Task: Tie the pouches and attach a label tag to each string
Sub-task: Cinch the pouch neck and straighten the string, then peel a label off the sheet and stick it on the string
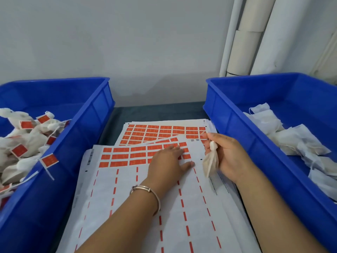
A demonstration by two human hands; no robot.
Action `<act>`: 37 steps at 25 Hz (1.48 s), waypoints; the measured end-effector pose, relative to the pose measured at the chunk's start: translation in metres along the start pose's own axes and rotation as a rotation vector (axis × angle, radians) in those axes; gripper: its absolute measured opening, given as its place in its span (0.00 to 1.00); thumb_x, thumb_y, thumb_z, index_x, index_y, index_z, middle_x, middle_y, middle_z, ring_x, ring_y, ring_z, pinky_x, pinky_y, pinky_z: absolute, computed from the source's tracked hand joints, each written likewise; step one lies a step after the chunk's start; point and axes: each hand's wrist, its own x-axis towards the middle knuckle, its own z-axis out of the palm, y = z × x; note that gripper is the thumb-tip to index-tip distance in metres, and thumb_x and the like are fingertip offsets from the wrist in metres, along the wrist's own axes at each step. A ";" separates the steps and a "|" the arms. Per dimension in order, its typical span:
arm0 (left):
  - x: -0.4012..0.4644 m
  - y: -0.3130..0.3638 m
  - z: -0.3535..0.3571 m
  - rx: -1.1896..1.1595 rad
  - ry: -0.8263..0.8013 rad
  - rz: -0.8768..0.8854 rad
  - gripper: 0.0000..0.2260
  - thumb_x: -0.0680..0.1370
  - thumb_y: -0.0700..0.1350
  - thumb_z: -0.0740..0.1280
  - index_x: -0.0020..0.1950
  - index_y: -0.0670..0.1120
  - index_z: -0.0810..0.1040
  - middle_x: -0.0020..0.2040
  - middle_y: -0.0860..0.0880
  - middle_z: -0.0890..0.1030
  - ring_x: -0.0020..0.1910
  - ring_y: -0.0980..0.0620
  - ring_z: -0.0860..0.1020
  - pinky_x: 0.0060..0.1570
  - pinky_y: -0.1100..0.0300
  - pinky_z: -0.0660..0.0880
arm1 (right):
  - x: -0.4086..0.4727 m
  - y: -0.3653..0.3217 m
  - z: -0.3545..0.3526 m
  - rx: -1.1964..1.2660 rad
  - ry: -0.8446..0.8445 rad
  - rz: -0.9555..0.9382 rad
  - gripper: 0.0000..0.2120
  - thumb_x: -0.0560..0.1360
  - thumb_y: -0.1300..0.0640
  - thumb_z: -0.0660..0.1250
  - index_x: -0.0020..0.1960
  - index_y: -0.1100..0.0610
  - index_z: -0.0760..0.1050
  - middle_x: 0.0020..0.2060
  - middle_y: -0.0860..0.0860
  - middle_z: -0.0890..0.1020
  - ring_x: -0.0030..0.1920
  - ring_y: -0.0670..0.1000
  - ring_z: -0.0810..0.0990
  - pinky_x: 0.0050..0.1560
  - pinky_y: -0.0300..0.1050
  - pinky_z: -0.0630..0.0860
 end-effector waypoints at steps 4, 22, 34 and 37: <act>-0.005 -0.002 -0.005 0.007 -0.015 -0.013 0.29 0.73 0.67 0.60 0.70 0.56 0.68 0.73 0.55 0.65 0.70 0.50 0.66 0.65 0.51 0.66 | 0.007 0.020 -0.002 0.019 0.016 0.076 0.08 0.76 0.56 0.67 0.44 0.58 0.84 0.29 0.51 0.78 0.27 0.45 0.74 0.33 0.39 0.73; -0.017 0.004 -0.005 -0.203 0.266 0.053 0.13 0.75 0.57 0.66 0.55 0.54 0.82 0.53 0.55 0.82 0.45 0.59 0.77 0.36 0.76 0.59 | 0.020 0.024 0.003 -0.688 0.112 0.092 0.23 0.71 0.54 0.73 0.63 0.43 0.70 0.54 0.42 0.76 0.47 0.47 0.80 0.36 0.41 0.79; -0.028 0.013 -0.023 -0.063 0.359 0.294 0.08 0.74 0.47 0.70 0.48 0.45 0.85 0.45 0.48 0.85 0.41 0.49 0.82 0.45 0.64 0.69 | 0.010 0.029 -0.001 -0.595 0.066 -0.089 0.24 0.71 0.55 0.73 0.58 0.36 0.66 0.60 0.46 0.79 0.55 0.50 0.80 0.50 0.50 0.81; -0.028 0.013 -0.026 -0.027 0.299 0.312 0.10 0.77 0.48 0.66 0.52 0.46 0.84 0.50 0.48 0.84 0.48 0.49 0.80 0.51 0.59 0.73 | 0.009 0.031 0.000 -0.619 0.079 -0.143 0.24 0.72 0.56 0.72 0.59 0.37 0.65 0.61 0.47 0.79 0.57 0.50 0.80 0.51 0.48 0.81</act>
